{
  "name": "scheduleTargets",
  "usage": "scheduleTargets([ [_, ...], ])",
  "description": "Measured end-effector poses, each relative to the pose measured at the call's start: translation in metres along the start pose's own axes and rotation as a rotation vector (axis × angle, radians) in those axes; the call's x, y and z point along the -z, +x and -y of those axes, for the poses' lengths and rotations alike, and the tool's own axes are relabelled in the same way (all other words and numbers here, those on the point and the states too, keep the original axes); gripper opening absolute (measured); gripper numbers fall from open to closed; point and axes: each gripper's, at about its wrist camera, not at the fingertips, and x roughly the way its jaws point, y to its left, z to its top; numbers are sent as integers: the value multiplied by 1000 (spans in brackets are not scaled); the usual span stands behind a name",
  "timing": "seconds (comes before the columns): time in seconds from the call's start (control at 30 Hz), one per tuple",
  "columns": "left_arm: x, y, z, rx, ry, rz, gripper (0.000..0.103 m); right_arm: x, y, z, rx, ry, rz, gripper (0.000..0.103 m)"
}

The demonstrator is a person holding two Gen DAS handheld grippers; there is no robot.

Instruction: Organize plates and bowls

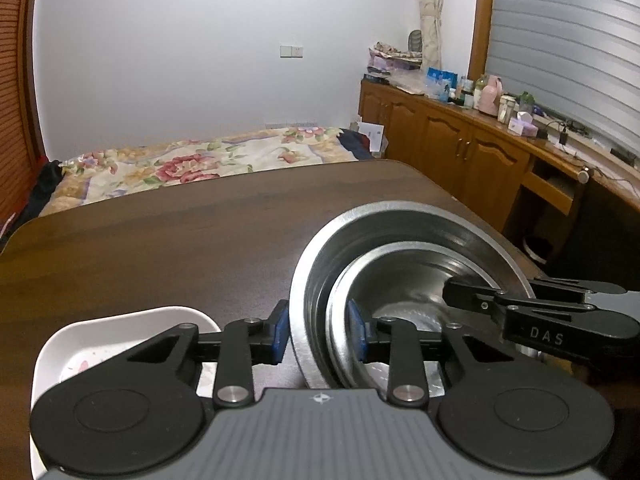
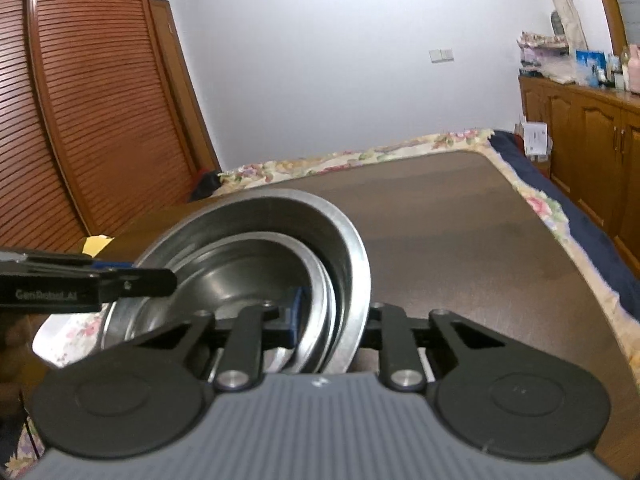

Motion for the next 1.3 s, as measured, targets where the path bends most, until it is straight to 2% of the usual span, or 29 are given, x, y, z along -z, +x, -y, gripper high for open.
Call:
scheduleTargets([
  [0.3,6,7,-3,24,-9,-21,32,6,3,6,-12,74,-2,22],
  [0.47,2,1,-3,28,-39,-4,30,2,3,7,-9,132,11,22],
  [0.93,-12,-21,-14,-3,-68,65,28,-16,6,-9,-33,116,27,20],
  [1.3,-14,-41,-35,-50,-103,94,18,-27,9,-27,-69,97,22,18],
])
